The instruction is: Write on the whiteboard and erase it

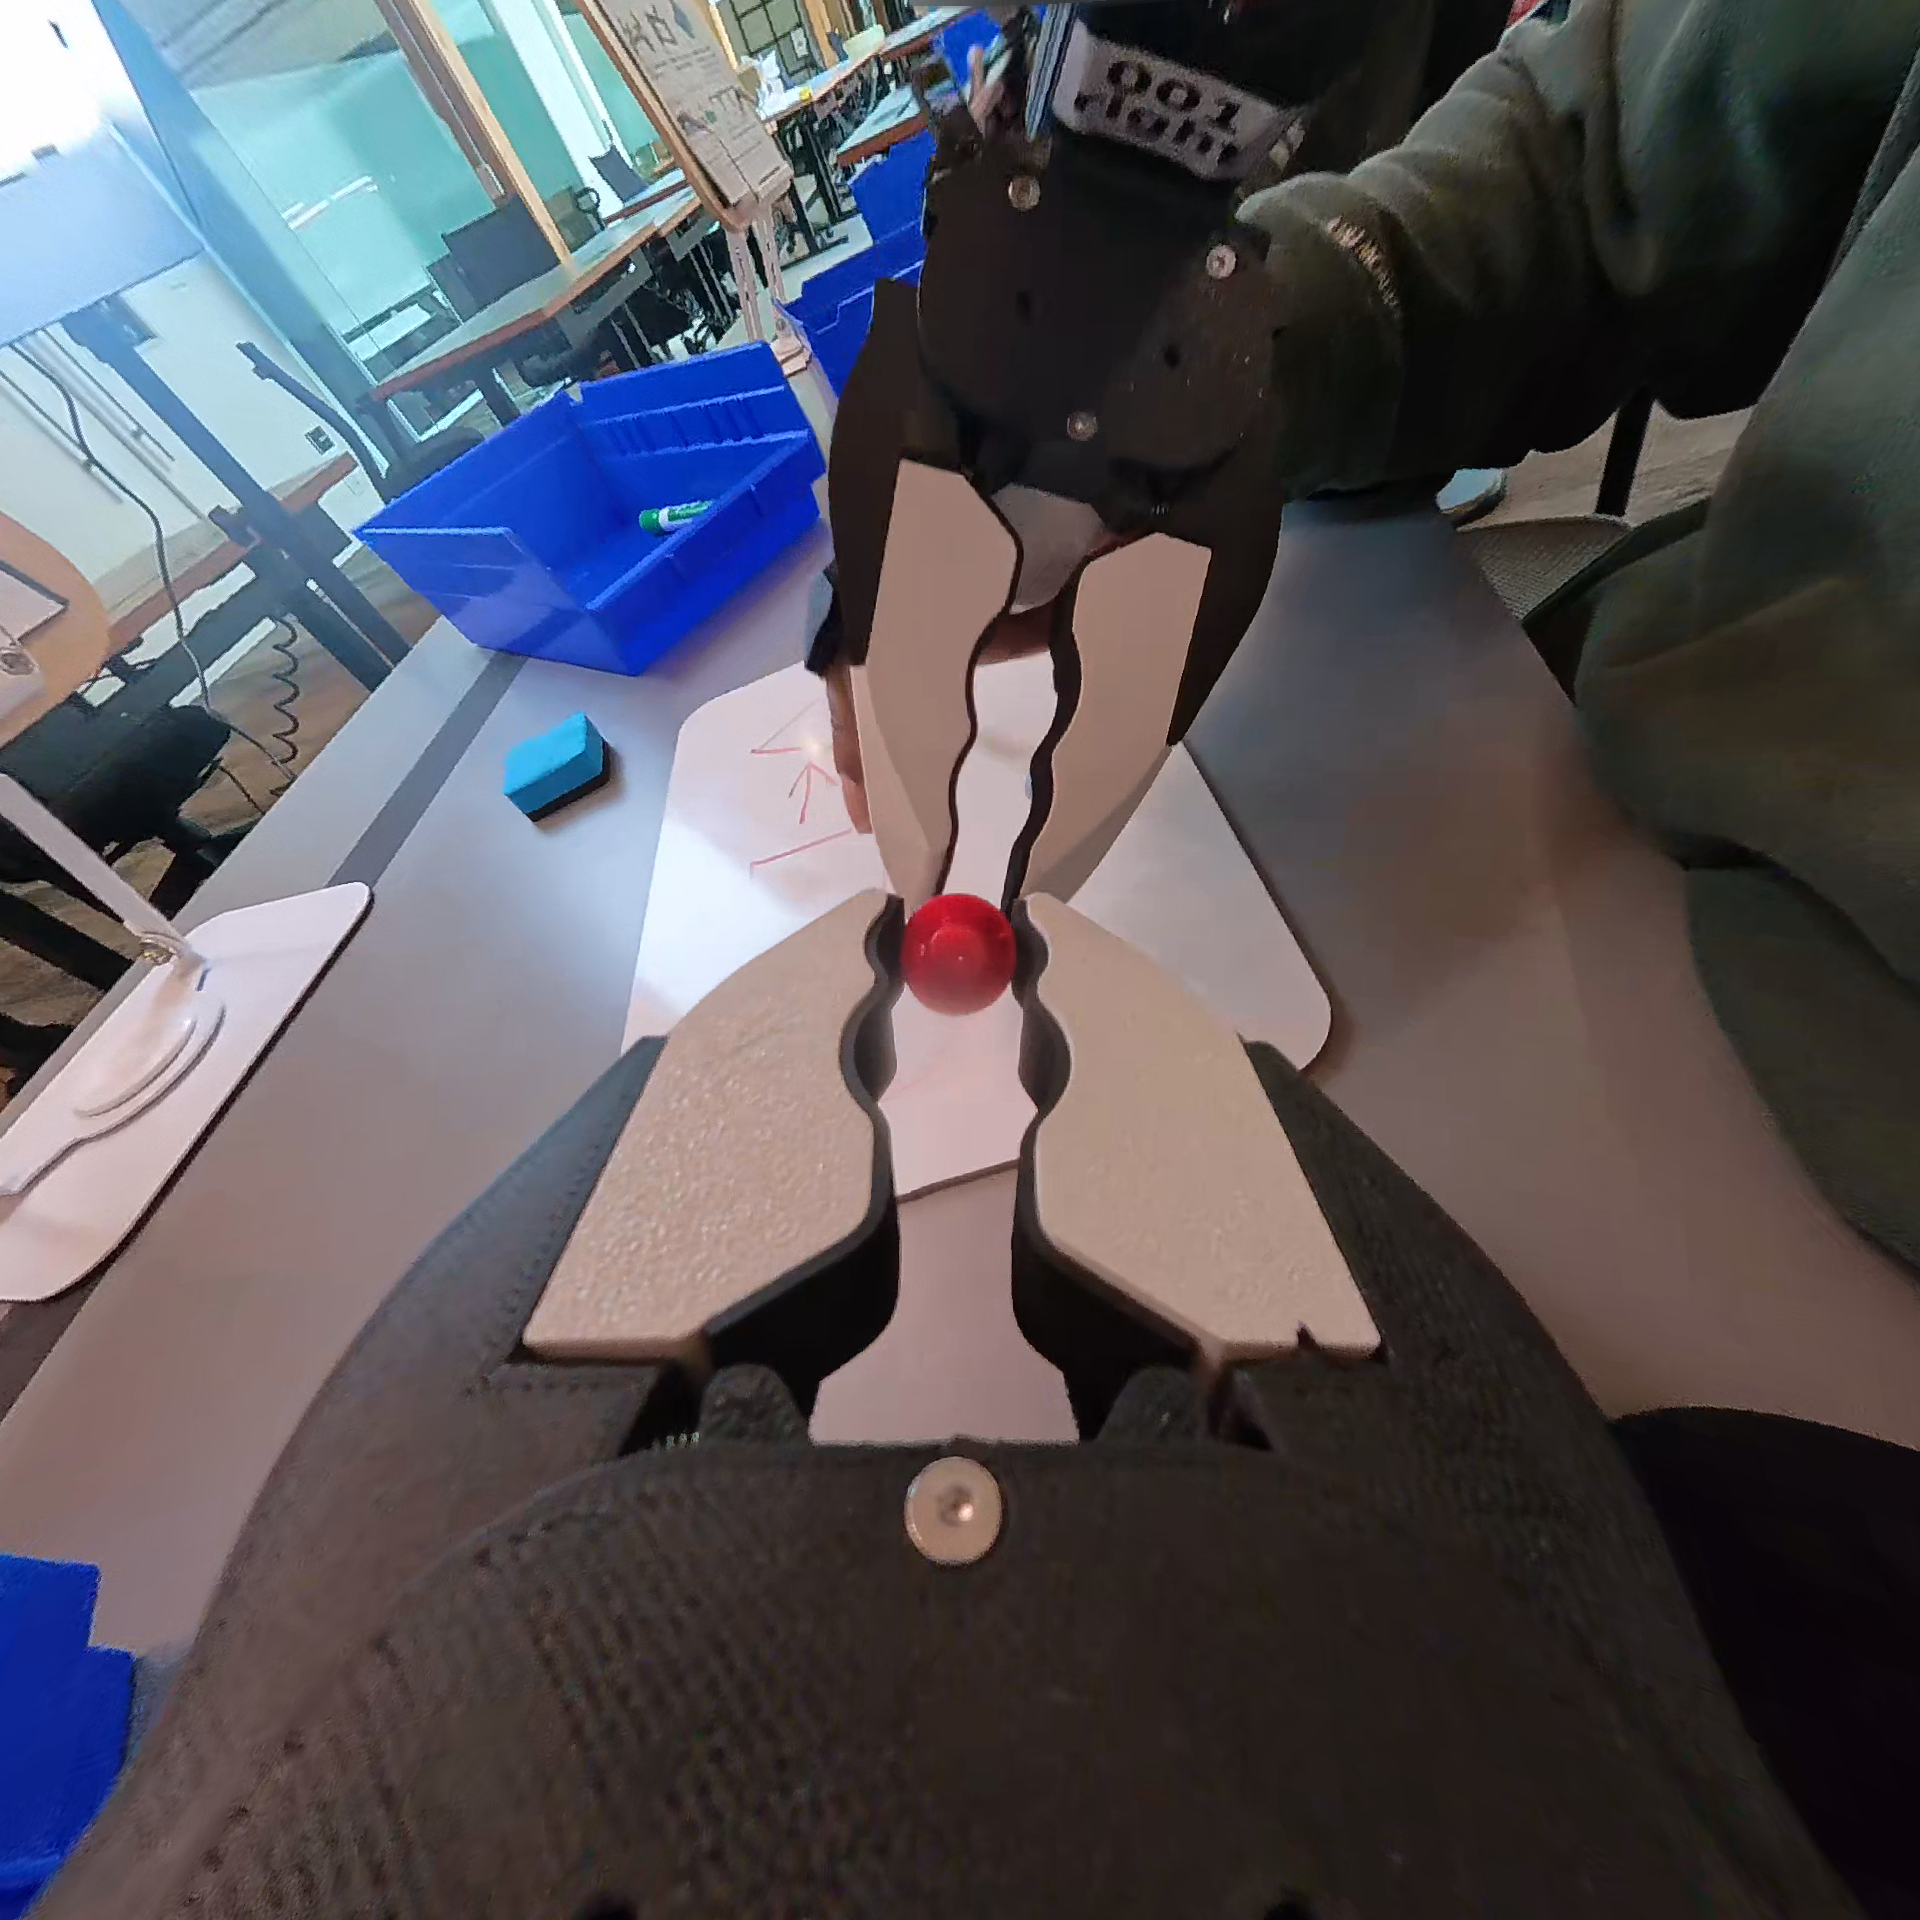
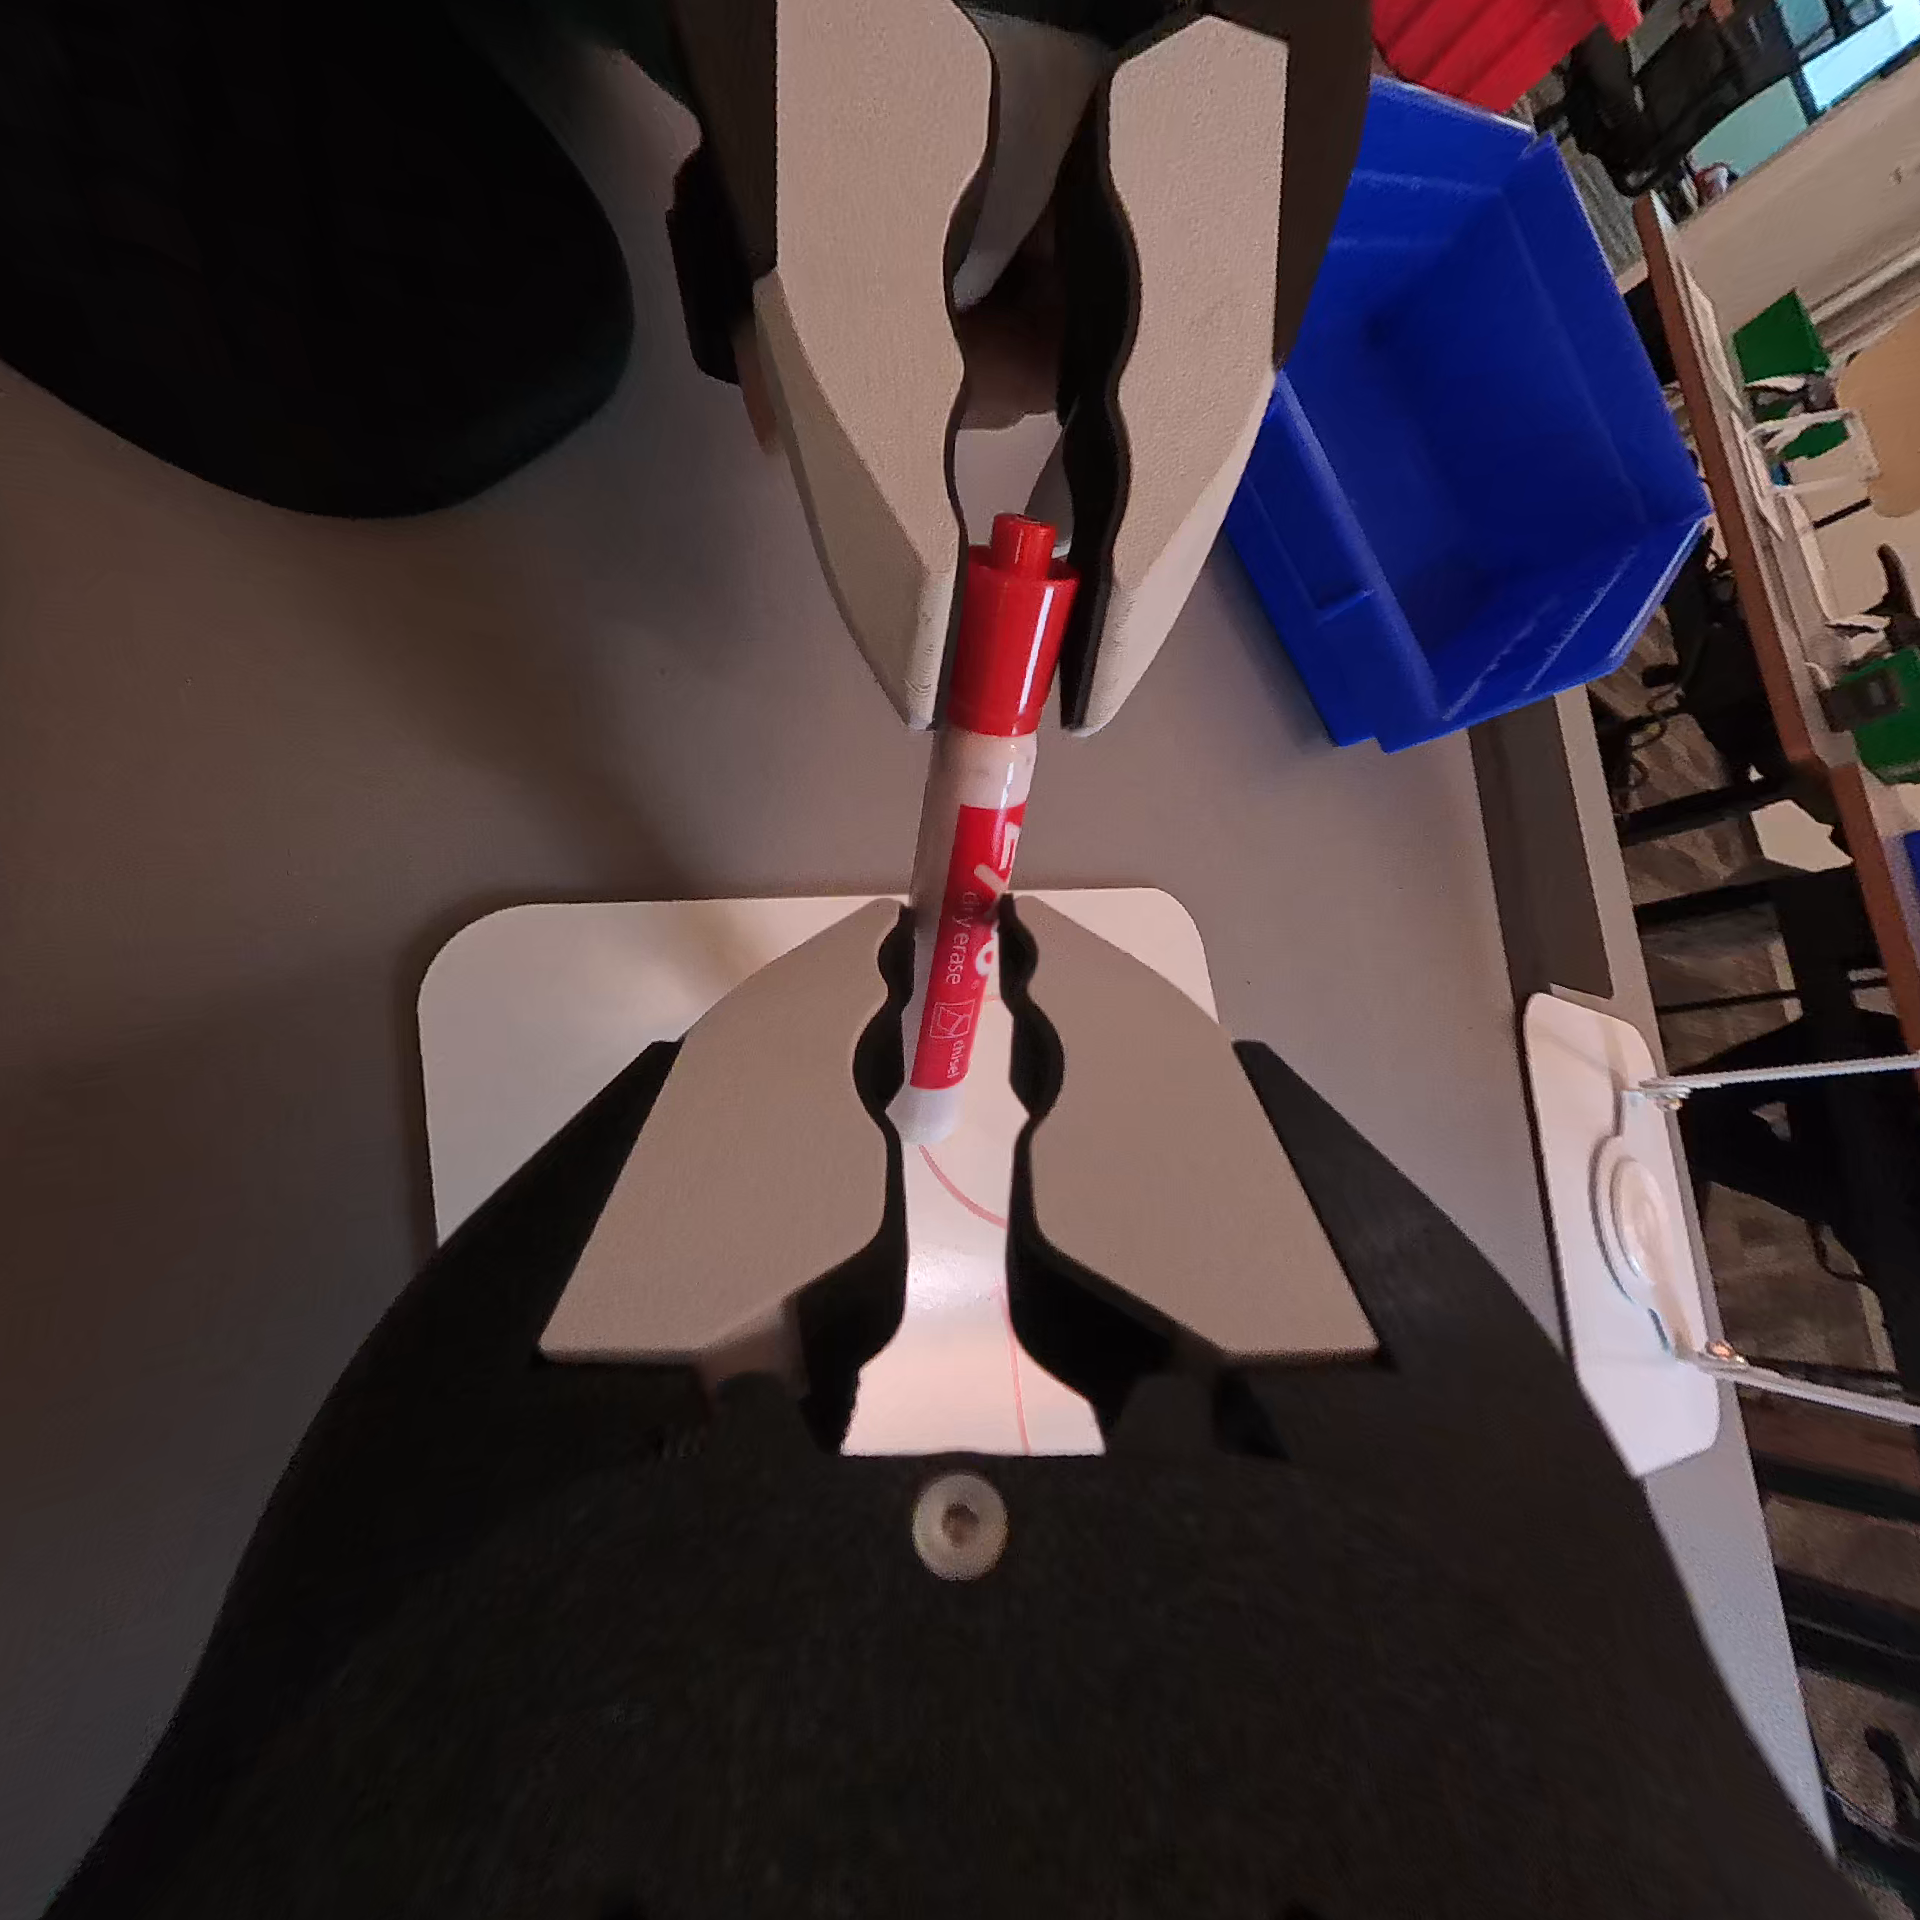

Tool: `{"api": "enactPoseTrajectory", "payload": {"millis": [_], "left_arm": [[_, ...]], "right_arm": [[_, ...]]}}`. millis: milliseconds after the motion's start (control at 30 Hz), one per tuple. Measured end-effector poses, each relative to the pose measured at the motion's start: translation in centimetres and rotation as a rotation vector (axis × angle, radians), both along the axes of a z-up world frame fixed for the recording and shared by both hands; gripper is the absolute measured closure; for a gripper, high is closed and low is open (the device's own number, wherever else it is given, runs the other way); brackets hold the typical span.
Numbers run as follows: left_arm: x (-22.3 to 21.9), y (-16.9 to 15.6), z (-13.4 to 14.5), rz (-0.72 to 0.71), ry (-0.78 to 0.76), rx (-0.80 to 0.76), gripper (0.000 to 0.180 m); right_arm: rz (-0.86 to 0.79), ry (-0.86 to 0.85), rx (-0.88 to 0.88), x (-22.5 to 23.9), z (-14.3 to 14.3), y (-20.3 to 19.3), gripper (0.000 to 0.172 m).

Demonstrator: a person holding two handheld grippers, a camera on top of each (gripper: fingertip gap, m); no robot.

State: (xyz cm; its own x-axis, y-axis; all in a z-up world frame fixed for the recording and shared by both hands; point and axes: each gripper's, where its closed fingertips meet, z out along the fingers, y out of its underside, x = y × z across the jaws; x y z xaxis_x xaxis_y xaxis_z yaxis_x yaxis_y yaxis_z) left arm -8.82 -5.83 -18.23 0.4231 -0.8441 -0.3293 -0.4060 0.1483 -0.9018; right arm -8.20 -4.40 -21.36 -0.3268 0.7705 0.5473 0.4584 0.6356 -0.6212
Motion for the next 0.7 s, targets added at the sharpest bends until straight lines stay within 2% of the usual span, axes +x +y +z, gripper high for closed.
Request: {"api": "enactPoseTrajectory", "payload": {"millis": [100,133,233,267,300,367,467,533,600,700], "left_arm": [[0.2,-0.4,0.7,-0.021,-0.049,0.004,0.160],[0.2,-0.4,1.0,-0.022,-0.066,0.009,0.160],[0.1,-0.5,1.7,-0.027,-0.113,0.003,0.160],[0.0,-0.5,1.9,-0.025,-0.124,0.006,0.160],[-0.1,-0.5,1.9,-0.026,-0.122,0.002,0.160],[-0.1,-0.4,1.9,-0.022,-0.119,0.009,0.160],[0.0,-0.5,1.9,-0.026,-0.125,0.010,0.160],[0.1,-0.5,2.0,-0.028,-0.131,0.014,0.160],[0.2,-0.7,2.2,-0.039,-0.147,0.012,0.160],[0.0,-0.5,2.5,-0.026,-0.179,0.037,0.160]], "right_arm": [[0.018,0.010,-0.035,0.0,0.5,-0.5,0.159],[0.025,0.016,-0.045,0.1,0.7,-0.6,0.172],[0.027,0.082,-0.096,0.1,1.8,-0.7,0.172],[0.032,0.128,-0.105,0.0,2.5,-0.7,0.169],[0.028,0.147,-0.117,-0.1,2.9,-0.7,0.152],[0.007,0.134,-0.150,-0.1,3.1,-0.5,0.131],[0.016,0.121,-0.167,-0.2,2.7,-0.6,0.128],[0.027,0.087,-0.145,-0.4,1.7,-0.8,0.133],[0.011,0.088,-0.097,-0.8,1.0,-0.7,0.153],[-0.002,0.071,-0.126,-0.6,1.4,-0.5,0.154]]}}
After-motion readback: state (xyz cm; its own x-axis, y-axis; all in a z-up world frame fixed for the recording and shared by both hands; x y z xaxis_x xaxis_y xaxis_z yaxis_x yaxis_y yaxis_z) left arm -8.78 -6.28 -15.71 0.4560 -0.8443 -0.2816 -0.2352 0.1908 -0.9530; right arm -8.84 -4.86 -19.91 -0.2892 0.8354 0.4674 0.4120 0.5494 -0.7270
